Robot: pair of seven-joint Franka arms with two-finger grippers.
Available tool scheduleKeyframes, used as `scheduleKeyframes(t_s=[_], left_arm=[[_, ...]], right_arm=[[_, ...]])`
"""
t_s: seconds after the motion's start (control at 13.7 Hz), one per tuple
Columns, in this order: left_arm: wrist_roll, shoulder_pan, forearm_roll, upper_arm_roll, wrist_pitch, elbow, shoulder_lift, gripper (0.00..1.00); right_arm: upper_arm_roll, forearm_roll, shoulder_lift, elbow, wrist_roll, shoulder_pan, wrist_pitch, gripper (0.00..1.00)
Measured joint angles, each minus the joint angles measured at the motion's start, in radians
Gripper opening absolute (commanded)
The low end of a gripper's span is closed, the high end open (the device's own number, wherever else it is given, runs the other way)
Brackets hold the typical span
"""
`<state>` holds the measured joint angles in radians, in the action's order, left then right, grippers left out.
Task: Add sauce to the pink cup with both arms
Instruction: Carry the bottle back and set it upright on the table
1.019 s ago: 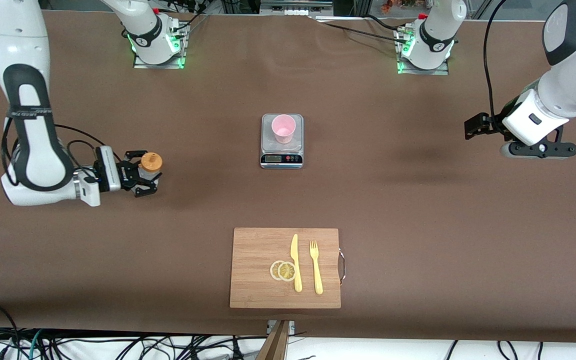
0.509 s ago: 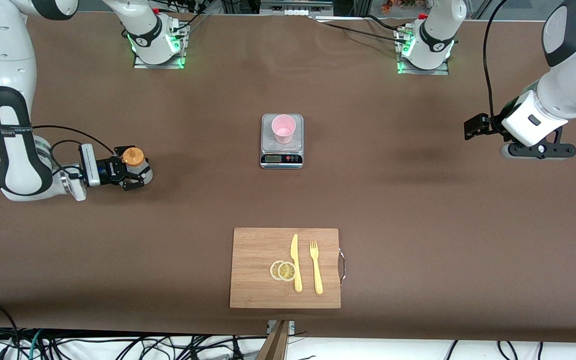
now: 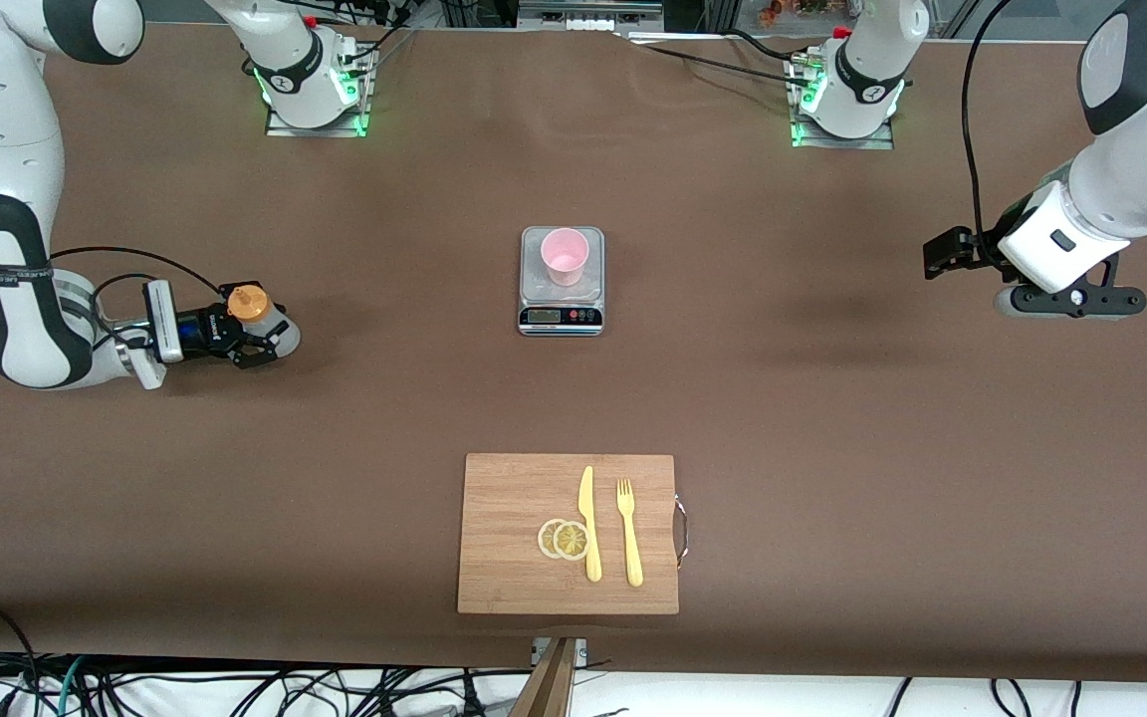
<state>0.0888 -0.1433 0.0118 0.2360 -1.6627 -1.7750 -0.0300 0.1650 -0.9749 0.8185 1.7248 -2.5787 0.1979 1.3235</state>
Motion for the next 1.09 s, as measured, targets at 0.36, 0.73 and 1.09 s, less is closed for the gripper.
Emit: scheduleKeyframes(t_s=[0.36,0.73,1.09], left_arm=[[0.000,0.000,0.000,0.001,0.000,0.003,0.000,1.00],[0.003,0.000,0.000,0.011,0.000,0.006,0.000,1.00],[0.003,-0.001,0.000,0.011,0.000,0.006,0.000,1.00]], right_arm=[[-0.001,-0.029,0.060,0.000,-0.045,0.023,-0.038,0.08],[-0.002,-0.032,0.062,-0.001,-0.046,0.026,-0.044,1.00],[-0.001,-0.032,0.062,-0.012,-0.046,0.038,-0.041,1.00]])
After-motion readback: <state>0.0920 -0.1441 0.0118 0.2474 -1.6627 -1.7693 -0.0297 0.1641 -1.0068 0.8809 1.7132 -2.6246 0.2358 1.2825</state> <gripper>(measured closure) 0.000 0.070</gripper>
